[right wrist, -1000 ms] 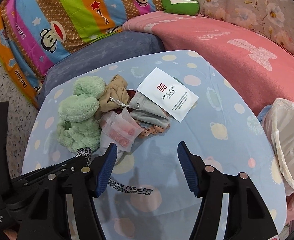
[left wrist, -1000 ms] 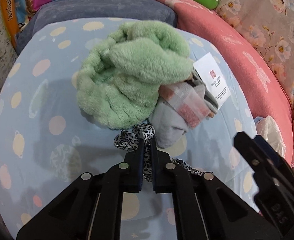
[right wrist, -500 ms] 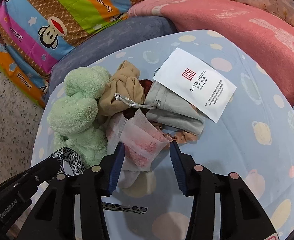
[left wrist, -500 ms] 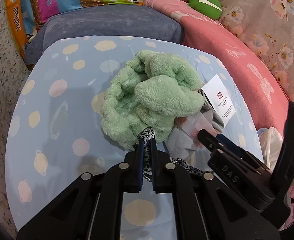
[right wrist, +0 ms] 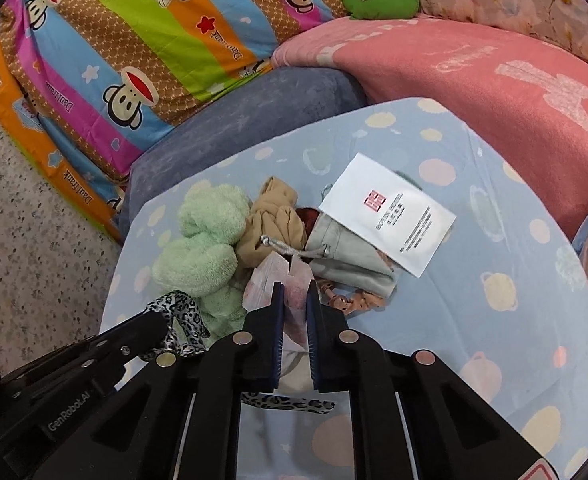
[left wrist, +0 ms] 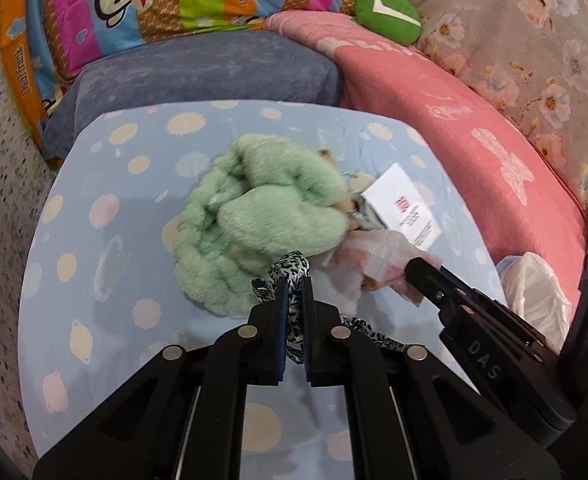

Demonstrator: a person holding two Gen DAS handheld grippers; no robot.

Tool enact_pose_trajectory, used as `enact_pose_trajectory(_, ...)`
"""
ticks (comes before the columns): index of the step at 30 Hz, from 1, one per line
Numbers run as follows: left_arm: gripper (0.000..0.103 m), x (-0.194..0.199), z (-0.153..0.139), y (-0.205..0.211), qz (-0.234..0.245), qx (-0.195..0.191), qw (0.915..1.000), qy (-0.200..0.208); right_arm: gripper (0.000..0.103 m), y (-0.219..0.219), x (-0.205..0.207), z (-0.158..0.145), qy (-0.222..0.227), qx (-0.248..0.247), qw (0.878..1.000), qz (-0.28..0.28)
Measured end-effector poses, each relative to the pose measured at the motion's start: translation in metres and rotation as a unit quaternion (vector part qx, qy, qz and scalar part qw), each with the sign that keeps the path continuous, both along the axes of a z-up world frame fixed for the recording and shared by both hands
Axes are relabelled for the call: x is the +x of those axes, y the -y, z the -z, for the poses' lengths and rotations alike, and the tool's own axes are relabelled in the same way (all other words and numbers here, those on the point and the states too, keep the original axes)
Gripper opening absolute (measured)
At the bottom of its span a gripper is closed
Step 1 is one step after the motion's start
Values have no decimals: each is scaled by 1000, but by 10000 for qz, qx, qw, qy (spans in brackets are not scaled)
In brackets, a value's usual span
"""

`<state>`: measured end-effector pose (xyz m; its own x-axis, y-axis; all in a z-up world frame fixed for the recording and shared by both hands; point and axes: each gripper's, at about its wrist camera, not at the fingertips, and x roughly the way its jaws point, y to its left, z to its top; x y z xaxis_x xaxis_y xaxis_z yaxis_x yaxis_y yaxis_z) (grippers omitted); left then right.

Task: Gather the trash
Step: 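Carry the ribbon and bag in both grippers over the trash bin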

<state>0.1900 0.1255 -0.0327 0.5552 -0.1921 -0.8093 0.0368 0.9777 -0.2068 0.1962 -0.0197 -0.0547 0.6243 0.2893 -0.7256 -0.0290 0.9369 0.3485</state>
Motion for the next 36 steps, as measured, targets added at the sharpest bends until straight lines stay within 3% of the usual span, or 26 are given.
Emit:
enact_pose_trajectory(9,6,-13,-58,61,460,-36,9971,611,10,53,-33,-73,767,-193,9961,387)
enact_pose_trajectory(21,6,-39,-117,179,1339,-20,9834,1224,10,169,-90,-135,1393,-339,9802,1363)
enact_pose_trajectory(28,6,-52,-123,244,1829,-55,9746,1288,10,231,-123,-138,1444,-485,9692,1933)
enact_pose_trajectory(36,6,-63,-121,311,2349,-39,9626,1347,10,286,-147,-118,1271,-411,9594,2484)
